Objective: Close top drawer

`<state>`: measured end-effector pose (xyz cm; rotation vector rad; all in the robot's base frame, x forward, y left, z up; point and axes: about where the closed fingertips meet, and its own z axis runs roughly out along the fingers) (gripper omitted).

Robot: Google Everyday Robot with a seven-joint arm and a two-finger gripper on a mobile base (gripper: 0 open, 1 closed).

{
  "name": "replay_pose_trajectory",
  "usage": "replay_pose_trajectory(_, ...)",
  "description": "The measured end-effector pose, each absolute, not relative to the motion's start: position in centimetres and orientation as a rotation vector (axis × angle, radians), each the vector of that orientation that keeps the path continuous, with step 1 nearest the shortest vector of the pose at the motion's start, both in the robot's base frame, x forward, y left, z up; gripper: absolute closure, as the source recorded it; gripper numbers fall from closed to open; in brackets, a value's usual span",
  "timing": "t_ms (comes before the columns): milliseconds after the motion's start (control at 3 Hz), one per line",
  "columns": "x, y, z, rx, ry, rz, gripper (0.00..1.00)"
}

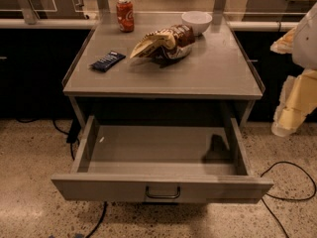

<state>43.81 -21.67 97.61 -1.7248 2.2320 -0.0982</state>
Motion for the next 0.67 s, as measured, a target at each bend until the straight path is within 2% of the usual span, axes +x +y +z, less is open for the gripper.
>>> replay_pose_trajectory(667,42.5,-20.3,98.4,-1.792,2.209,-0.135,0.0)
